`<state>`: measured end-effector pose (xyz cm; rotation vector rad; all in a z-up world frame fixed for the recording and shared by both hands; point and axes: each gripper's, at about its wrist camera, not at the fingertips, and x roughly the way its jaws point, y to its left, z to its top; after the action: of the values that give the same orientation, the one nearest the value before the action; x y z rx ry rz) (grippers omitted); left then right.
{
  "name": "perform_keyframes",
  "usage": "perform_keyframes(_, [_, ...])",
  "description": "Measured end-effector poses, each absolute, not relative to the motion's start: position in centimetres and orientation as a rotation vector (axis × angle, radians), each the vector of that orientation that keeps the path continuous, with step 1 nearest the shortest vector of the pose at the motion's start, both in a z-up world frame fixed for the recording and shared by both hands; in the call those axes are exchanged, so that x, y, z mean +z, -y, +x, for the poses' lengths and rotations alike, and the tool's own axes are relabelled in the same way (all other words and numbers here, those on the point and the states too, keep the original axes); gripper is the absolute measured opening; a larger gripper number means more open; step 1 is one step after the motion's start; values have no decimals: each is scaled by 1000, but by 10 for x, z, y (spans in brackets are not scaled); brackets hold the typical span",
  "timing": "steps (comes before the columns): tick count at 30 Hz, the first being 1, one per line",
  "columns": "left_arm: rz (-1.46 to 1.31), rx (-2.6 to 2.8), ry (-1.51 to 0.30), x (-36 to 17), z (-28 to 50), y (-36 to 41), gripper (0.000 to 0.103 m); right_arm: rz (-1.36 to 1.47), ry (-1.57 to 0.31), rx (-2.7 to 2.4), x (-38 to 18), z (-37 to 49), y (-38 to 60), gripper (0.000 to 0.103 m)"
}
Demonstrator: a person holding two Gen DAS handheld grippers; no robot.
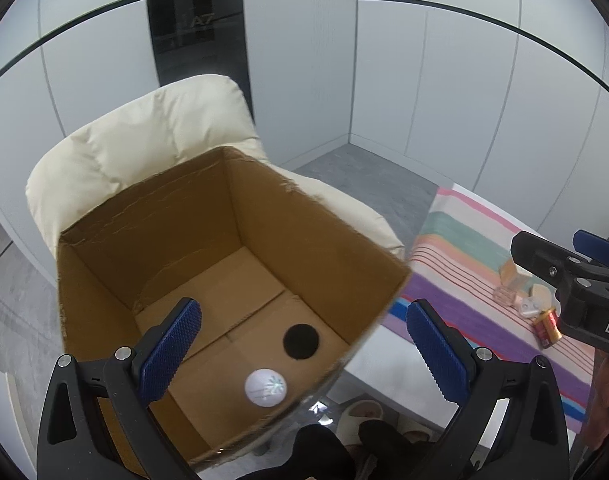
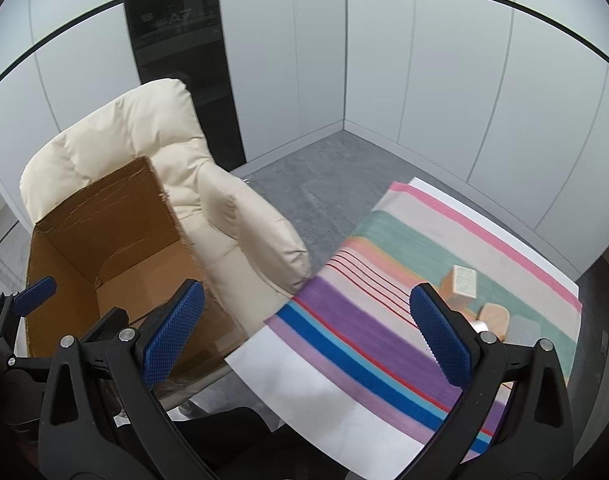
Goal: Organize objects
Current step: 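Move both open tools back over the table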
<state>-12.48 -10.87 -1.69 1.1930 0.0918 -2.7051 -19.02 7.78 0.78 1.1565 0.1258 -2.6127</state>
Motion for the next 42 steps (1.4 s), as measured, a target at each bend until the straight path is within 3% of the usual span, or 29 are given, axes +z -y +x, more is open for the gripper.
perform_keyframes(42, [1342, -2935, 107, -26, -152, -60, 103, 1298, 87, -2848, 1, -170, -264, 103])
